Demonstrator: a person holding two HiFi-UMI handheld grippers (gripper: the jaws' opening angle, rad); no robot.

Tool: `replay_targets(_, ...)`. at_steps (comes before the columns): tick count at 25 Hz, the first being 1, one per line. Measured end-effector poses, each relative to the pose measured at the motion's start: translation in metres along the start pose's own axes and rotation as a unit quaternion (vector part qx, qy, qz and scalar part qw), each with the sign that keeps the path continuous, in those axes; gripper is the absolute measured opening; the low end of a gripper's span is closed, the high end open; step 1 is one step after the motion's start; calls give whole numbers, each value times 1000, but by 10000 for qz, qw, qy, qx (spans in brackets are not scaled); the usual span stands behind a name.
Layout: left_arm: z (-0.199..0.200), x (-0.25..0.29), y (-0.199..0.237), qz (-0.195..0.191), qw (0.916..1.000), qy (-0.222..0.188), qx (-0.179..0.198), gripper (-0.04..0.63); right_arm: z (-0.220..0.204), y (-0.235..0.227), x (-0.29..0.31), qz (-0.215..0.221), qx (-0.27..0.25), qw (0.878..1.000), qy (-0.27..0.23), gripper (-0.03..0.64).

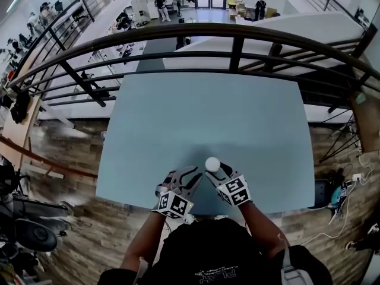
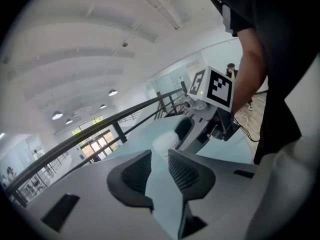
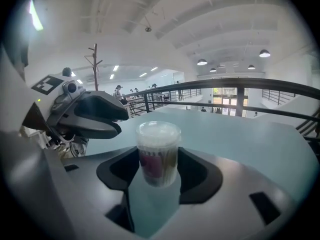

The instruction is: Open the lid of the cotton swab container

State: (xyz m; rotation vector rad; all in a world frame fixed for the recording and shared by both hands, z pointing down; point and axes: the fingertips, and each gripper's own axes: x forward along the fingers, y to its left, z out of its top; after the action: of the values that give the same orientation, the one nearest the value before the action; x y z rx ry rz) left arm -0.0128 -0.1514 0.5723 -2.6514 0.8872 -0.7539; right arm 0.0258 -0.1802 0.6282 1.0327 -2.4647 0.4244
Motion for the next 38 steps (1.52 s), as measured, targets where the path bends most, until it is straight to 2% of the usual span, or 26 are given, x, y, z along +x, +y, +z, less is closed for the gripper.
replay_targets(4,1,5,-5,-114,9974,245,664,131,3,2,-2,79,-185,9998,-1,247)
replay_targets(7,1,8,-5,-171,9910,426,1259,147,6,3,-1,83,-401,9992,-32,247)
replay_targets(10,2,9,-3,-229,9855,498,1605,163,7,7,-1,144,-543,9984,13,247)
replay_targets(16,-3,13,-10,-427,9661,781,2422,181,14,21,-1,274,-774,9966,82,247)
replay_targets(24,-5,14,-10,-523,9624,847,2527,181,13,29,3,274,-1365,9902,147,240)
replay_targets(38,-6,11,-9,-525,9583,998,2627,179,15,33,4,282,-1772,9837,148,238)
